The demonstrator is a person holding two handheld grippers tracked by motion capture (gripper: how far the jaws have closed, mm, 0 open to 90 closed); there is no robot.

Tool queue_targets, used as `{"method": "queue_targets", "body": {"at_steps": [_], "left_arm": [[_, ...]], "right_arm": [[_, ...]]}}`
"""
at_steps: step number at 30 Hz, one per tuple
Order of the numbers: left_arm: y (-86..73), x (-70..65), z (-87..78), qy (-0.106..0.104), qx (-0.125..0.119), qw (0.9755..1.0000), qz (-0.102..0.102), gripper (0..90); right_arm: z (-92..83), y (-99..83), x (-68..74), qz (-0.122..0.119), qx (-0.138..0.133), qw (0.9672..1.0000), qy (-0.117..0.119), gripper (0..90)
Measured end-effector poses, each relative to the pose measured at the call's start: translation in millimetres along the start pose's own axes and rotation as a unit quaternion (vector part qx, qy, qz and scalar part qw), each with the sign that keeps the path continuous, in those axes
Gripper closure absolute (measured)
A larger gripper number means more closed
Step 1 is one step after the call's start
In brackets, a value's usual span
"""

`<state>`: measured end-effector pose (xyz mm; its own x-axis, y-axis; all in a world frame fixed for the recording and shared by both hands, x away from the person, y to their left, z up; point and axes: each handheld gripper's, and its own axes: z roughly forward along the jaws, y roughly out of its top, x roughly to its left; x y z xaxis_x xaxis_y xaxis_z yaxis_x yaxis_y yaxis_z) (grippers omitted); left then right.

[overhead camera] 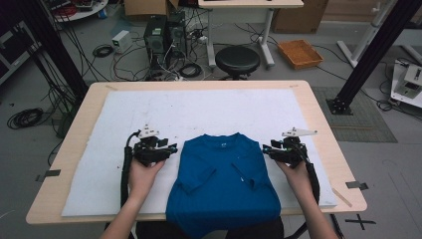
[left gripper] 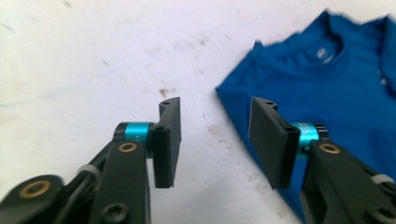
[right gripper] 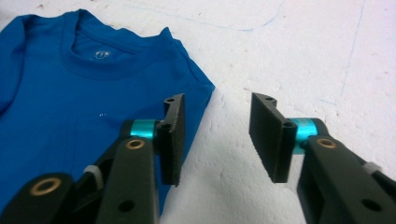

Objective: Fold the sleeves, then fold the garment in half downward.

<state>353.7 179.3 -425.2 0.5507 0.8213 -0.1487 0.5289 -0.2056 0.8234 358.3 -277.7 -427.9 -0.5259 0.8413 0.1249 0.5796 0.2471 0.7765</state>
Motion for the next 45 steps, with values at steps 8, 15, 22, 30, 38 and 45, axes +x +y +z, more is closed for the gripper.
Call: {"method": "queue_targets", "body": {"at_steps": [8,15,22,30,38,45], "left_arm": [[1.4,19.5,-33.3,0.001,-0.059,0.9983,-0.004,47.4],[-0.6,22.8,-42.8,0.004,-0.071,0.9974,0.003,45.6],[-1.5,18.3,-42.5,0.008,-0.072,0.9972,0.019,43.2],[-1.3,16.0,-41.7,0.007,-0.071,0.9972,0.022,43.0],[0.3,11.6,-38.6,0.0,-0.07,0.9973,0.021,43.0],[4.2,6.3,-31.8,-0.006,-0.067,0.9975,0.022,43.0]], "right_arm": [[-6.7,0.5,-5.2,-0.001,-0.013,0.9999,-0.004,46.3],[-16.8,0.6,-13.7,0.012,-0.037,0.9992,-0.006,42.8],[-19.4,0.7,-17.3,0.014,-0.043,0.999,-0.006,39.6],[-20.9,1.1,-17.8,0.012,-0.047,0.9988,-0.007,39.0],[-18.1,2.8,-14.9,0.007,-0.043,0.999,-0.007,38.8],[-15.4,3.4,-12.9,0.004,-0.04,0.9992,-0.009,38.8]]}}
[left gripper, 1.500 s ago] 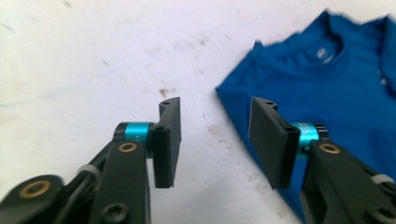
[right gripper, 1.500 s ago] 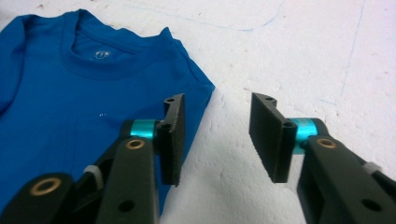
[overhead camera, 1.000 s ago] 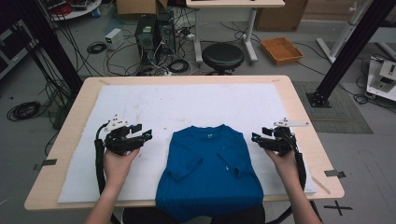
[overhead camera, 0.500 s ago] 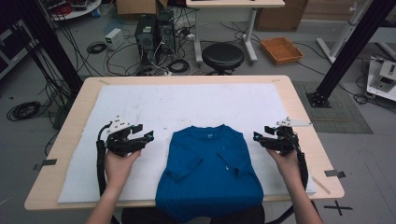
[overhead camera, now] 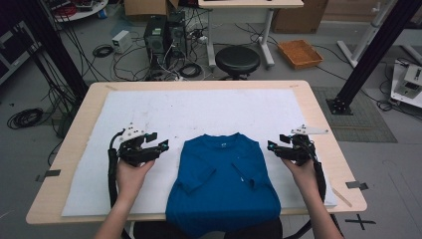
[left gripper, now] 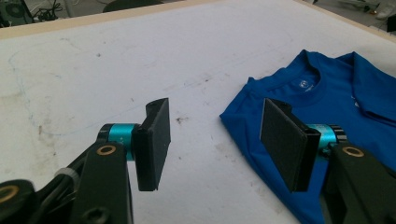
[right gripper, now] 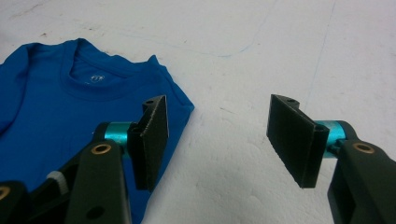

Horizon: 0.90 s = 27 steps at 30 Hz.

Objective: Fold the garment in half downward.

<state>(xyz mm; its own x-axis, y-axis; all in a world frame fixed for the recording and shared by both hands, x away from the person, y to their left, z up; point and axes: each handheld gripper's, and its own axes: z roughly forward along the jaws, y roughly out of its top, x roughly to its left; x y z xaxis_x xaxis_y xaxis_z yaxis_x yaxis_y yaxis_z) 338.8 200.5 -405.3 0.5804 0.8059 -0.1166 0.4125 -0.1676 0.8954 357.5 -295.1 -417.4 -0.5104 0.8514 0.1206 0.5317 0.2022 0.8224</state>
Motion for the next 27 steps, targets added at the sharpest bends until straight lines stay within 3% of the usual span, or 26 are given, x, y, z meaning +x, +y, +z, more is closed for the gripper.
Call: {"method": "queue_targets", "body": {"at_steps": [8,15,18,20,27], "left_arm": [[8.6,-10.0,17.6,-0.019,0.012,0.9997,0.0,43.3],[9.6,-18.2,46.0,-0.029,0.055,0.998,-0.002,47.2],[10.4,-19.3,60.4,-0.034,0.064,0.9973,-0.013,50.0],[10.4,-19.7,70.5,-0.042,0.074,0.9961,-0.024,51.6],[14.3,-24.0,102.8,-0.026,0.13,0.9911,-0.014,53.0]], "right_arm": [[4.6,3.3,4.6,-0.009,0.0,1.0,0.003,42.7],[15.8,9.5,11.9,-0.015,0.003,0.9997,0.017,53.0],[30.6,15.0,14.9,-0.021,0.024,0.9992,0.023,57.0],[38.5,18.1,15.6,-0.016,0.032,0.9991,0.024,58.2],[63.9,24.1,19.3,-0.017,0.07,0.9972,0.023,62.2]]}}
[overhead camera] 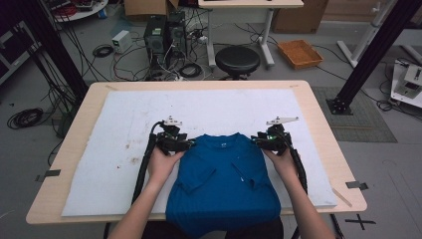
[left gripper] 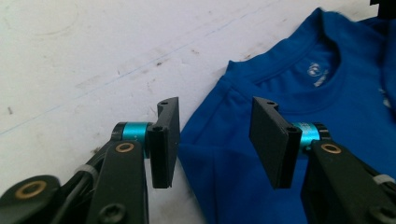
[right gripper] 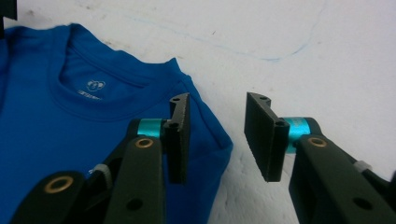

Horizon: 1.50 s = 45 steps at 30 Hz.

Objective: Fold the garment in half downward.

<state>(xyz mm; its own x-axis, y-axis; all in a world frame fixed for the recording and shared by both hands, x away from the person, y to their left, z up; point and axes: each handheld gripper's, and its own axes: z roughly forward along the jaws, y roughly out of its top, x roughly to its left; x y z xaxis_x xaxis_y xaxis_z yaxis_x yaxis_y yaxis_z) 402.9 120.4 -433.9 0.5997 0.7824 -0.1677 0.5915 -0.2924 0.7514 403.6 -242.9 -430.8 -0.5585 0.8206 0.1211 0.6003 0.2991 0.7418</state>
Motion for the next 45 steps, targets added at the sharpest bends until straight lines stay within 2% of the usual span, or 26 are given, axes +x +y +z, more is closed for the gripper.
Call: {"method": "queue_targets", "body": {"at_steps": [2,3,4,6,7,8,11,12,16,19,20,21,22,25,26,29,30,31,32,33,34,35,37,40,43,45], "left_arm": [[-0.3,2.0,9.9,0.013,0.024,0.9996,-0.004,55.1],[-0.3,2.0,9.9,0.013,0.024,0.9996,-0.004,56.9],[-1.3,2.5,11.9,0.014,0.028,0.9995,-0.002,58.7],[-1.1,0.1,11.2,0.033,0.03,0.9989,0.014,64.1],[-1.1,0.1,11.2,0.033,0.03,0.9989,0.014,67.0],[-1.2,-2.0,10.8,0.043,0.032,0.9982,0.025,70.1],[-2.0,-4.4,10.4,0.039,0.028,0.9981,0.038,85.2],[-2.0,-4.4,10.4,0.039,0.028,0.9981,0.038,86.7],[-1.2,-1.6,8.9,0.049,0.016,0.9979,0.04,87.6],[-0.4,4.0,6.3,0.038,0.005,0.9988,0.028,87.5],[-0.2,4.5,5.6,0.035,0.004,0.9991,0.024,82.7],[0.1,4.5,4.9,0.037,0.004,0.999,0.024,72.4],[0.6,4.5,5.0,0.04,0.001,0.999,0.02,72.4],[2.9,5.6,6.1,0.028,-0.001,0.9995,0.015,57.9],[4.3,5.3,9.4,0.018,-0.002,0.9997,0.017,57.9],[5.5,2.8,14.8,0.016,0.012,0.9994,0.027,58.1],[5.5,0.8,17.8,0.015,0.019,0.9992,0.031,60.0],[5.4,-1.0,20.4,0.013,0.028,0.9988,0.038,63.6],[5.0,-4.3,21.8,0.024,0.029,0.9982,0.048,66.9],[5.6,-8.1,21.6,0.027,0.031,0.9967,0.07,74.1],[5.6,-8.1,21.6,0.027,0.031,0.9967,0.07,81.5],[5.5,-9.3,22.4,0.027,0.031,0.9965,0.073,83.5],[6.1,-10.6,22.9,0.029,0.031,0.9954,0.086,86.0],[7.6,-8.0,23.6,0.028,0.029,0.9959,0.081,87.0],[11.0,-3.5,24.9,0.035,0.022,0.9957,0.082,87.1],[13.4,-0.1,24.6,0.038,0.008,0.9959,0.081,87.2]], "right_arm": [[12.1,1.4,0.0,0.003,0.029,0.9996,-0.004,63.4],[12.1,1.4,0.0,0.003,0.029,0.9996,-0.004,63.4],[18.7,1.1,1.2,-0.005,0.046,0.9989,-0.003,66.5],[18.9,1.4,3.0,-0.028,0.044,0.9985,-0.015,75.6],[18.9,1.4,3.0,-0.028,0.044,0.9985,-0.015,75.6],[18.3,1.5,4.3,-0.033,0.048,0.9983,-0.009,83.2],[18.7,1.8,8.0,-0.055,0.046,0.9973,-0.014,87.3],[18.8,2.0,8.8,-0.057,0.044,0.9973,-0.017,87.5],[17.8,3.2,7.1,-0.052,0.033,0.9979,-0.02,87.5],[17.2,4.6,5.1,-0.048,0.026,0.9984,-0.013,87.2],[15.6,6.1,3.9,-0.038,0.023,0.999,-0.008,80.4],[15.6,6.1,3.9,-0.038,0.023,0.999,-0.008,80.4],[14.7,6.9,2.9,-0.036,0.021,0.9991,-0.008,77.3],[13.1,11.6,-3.0,-0.009,0.006,0.9999,0.01,69.1],[15.0,12.5,-2.9,-0.011,0.009,0.9998,0.011,66.6],[20.3,13.3,-0.3,-0.015,0.019,0.9996,0.012,65.8],[26.4,13.4,3.9,-0.029,0.028,0.9991,0.01,65.8],[26.4,13.4,3.9,-0.029,0.028,0.9991,0.01,65.8],[31.9,12.5,6.4,-0.042,0.042,0.9982,0.005,68.3],[33.6,12.0,6.9,-0.048,0.043,0.9979,0.004,70.3],[33.6,12.0,6.9,-0.048,0.043,0.9979,0.004,70.3],[33.1,12.3,7.7,-0.056,0.042,0.9975,0.008,83.8],[32.5,12.9,8.2,-0.066,0.039,0.997,0.008,88.5],[33.8,14.3,6.1,-0.065,0.031,0.9973,0.009,89.3],[36.0,18.0,1.3,-0.048,0.03,0.9983,0.013,89.4],[37.2,22.5,-0.9,-0.045,0.025,0.9986,0.014,89.4]]}}
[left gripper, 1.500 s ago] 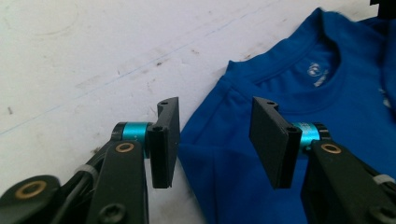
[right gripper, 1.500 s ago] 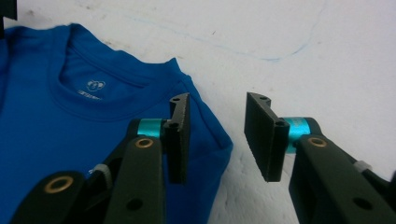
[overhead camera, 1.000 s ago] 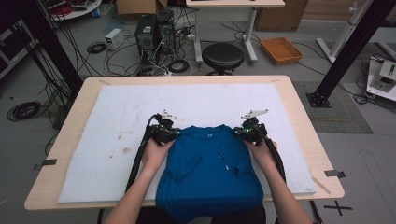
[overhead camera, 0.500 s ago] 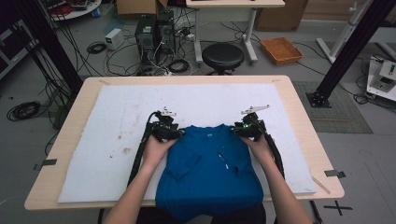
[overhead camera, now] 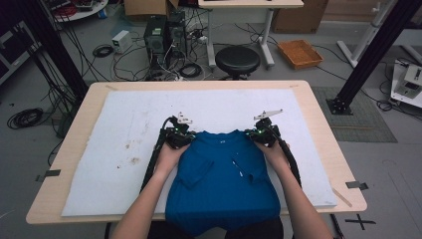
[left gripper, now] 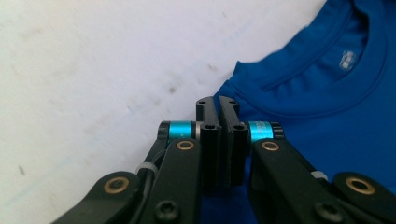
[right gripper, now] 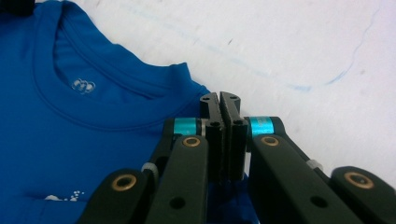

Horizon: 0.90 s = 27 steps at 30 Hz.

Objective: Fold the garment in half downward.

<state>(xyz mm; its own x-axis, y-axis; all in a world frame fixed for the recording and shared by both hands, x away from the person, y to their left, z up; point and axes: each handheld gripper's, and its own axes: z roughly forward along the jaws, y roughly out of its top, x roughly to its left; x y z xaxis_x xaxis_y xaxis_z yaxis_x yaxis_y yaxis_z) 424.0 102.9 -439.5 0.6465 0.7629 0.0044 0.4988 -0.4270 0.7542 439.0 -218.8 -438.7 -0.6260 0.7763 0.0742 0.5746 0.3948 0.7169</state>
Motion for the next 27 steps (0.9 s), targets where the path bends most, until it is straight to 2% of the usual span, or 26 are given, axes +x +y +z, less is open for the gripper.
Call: {"method": "queue_targets", "body": {"at_steps": [1,2,3,4,5,6,7,9,12,14,15,21,23,27], "left_arm": [[1.4,3.0,0.0,-0.001,-0.005,1.0,-0.006,87.2],[6.5,9.5,2.0,0.002,0.001,0.9999,-0.01,87.2],[6.5,9.5,2.0,0.002,0.001,0.9999,-0.01,87.2],[14.0,16.6,2.5,0.006,-0.007,0.9999,-0.013,87.2],[14.0,16.6,2.5,0.006,-0.007,0.9999,-0.013,87.2],[17.9,19.4,2.4,0.007,-0.008,0.9998,-0.015,87.2],[25.3,24.5,2.4,0.011,-0.016,0.9997,-0.011,87.2],[28.2,27.0,1.8,0.013,-0.023,0.9996,-0.011,87.2],[34.8,33.9,-0.6,0.015,-0.034,0.9991,-0.018,87.2],[37.1,35.6,-5.0,0.015,-0.043,0.9988,-0.02,87.1],[37.8,33.9,-10.6,0.008,-0.046,0.9988,-0.017,87.1],[33.1,22.4,-30.2,-0.002,-0.062,0.998,0.014,87.1],[27.9,17.7,-39.3,-0.006,-0.066,0.9976,0.021,87.1],[17.4,11.0,-54.3,-0.016,-0.081,0.9963,0.025,87.1]], "right_arm": [[0.0,0.0,0.0,0.0,0.0,1.0,0.0,89.4],[1.0,7.6,-2.1,0.0,-0.006,1.0,-0.001,89.4],[1.1,11.3,-2.9,0.001,-0.013,0.9999,0.001,89.4],[1.8,15.6,-4.3,0.003,-0.016,0.9999,0.001,89.4],[1.8,15.6,-4.3,0.003,-0.016,0.9999,0.001,89.4],[3.6,24.6,-7.3,0.004,-0.019,0.9998,-0.002,89.4],[3.9,27.6,-8.8,0.005,-0.024,0.9997,-0.004,89.4],[5.3,34.2,-12.1,0.009,-0.026,0.9996,-0.009,89.4],[4.1,39.6,-13.9,0.013,-0.032,0.9993,-0.01,89.4],[-1.9,44.0,-13.7,0.026,-0.054,0.9982,-0.006,89.4],[-4.0,44.4,-12.3,0.024,-0.053,0.9983,-0.008,89.4],[-19.5,42.4,-2.3,0.014,-0.058,0.9982,-0.003,89.4],[-34.3,38.1,9.9,-0.001,-0.084,0.9965,-0.001,89.4],[-47.8,25.3,26.0,0.005,-0.086,0.9963,0.004,89.4]]}}
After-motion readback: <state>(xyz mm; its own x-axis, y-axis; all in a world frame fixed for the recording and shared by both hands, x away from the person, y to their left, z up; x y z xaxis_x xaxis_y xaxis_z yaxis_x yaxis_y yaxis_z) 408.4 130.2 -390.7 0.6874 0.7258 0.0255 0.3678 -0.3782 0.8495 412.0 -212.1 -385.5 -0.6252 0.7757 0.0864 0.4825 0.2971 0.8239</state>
